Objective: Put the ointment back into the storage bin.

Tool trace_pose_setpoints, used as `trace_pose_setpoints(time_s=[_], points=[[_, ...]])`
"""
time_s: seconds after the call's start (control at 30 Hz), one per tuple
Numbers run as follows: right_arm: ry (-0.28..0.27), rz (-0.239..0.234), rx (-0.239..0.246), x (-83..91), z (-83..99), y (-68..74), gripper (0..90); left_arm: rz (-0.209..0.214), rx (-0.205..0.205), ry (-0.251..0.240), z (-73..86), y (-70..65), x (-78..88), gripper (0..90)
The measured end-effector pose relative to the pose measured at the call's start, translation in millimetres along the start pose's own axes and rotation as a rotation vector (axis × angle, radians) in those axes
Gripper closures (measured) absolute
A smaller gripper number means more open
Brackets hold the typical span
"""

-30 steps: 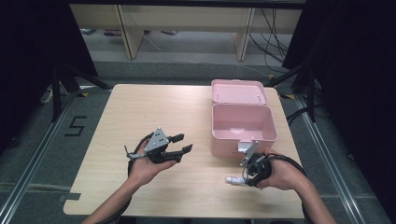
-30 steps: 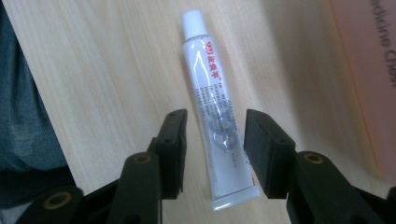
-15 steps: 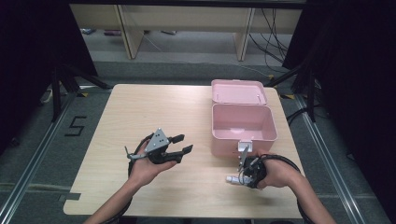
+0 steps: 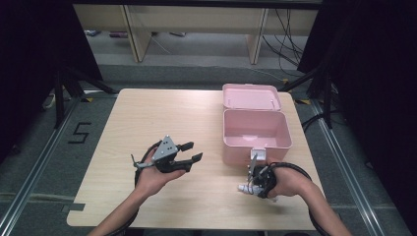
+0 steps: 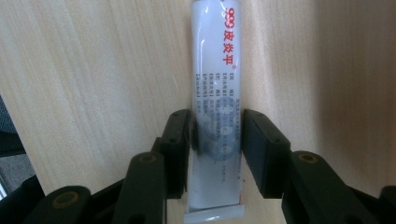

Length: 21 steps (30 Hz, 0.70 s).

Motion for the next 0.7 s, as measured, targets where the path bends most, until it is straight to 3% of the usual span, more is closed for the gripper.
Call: trace_pose_setpoints(time_s=[0.1,0.13,0.17,0.2,0.37,0.43,0.5,0.6,0.63,0.7], points=[[0.023,-0.001,-0.003,-0.3,0.2,-0.1,64.3,0.009,0.005,-0.011,0.9,-0.9,-1.9,46.5],[0.026,0.016,0.045,-0.8,-0.2,-3.6,64.3,0.003,0.004,0.003,1.2,-1.2,-1.2,46.5],[0.027,0.014,-0.004,-0.8,0.8,0.0,64.3,0.004,0.004,0.000,1.6,-1.4,-1.9,46.5],[0.023,0.008,-0.020,-1.2,0.6,2.4,64.4,0.004,0.004,0.003,1.9,-1.5,-2.2,46.5],[0.022,0.008,-0.021,-1.4,0.4,2.7,65.7,0.008,0.008,0.005,2.7,-3.1,-3.9,46.5],[0.020,0.012,0.021,-2.2,-1.6,1.2,65.9,0.008,0.010,0.003,2.7,-3.3,-3.9,46.6],[0.037,0.020,0.000,-1.6,-1.2,3.3,66.5,0.008,0.013,0.000,2.7,-3.5,-3.9,46.8],[0.043,0.022,0.054,-2.1,-3.3,1.8,69.9,0.007,0.017,-0.005,3.4,-3.9,-4.8,46.9],[0.048,0.030,0.020,-1.3,-2.5,3.1,70.0,0.011,0.018,-0.010,3.8,-4.4,-5.5,46.9],[0.052,0.022,0.025,-1.3,-3.0,2.3,70.1,0.014,0.016,-0.001,4.1,-5.2,-5.6,47.0]])
Point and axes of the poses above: each handheld gripper's, and its own axes: x roughly backward along the jaws, z roughly out of its underside, y roughly to its left, the point moved 4 cm from there along -x, roughly forward along the jaws, and after that the axes turned 14 degrees about -x, right-handed, at the moved point
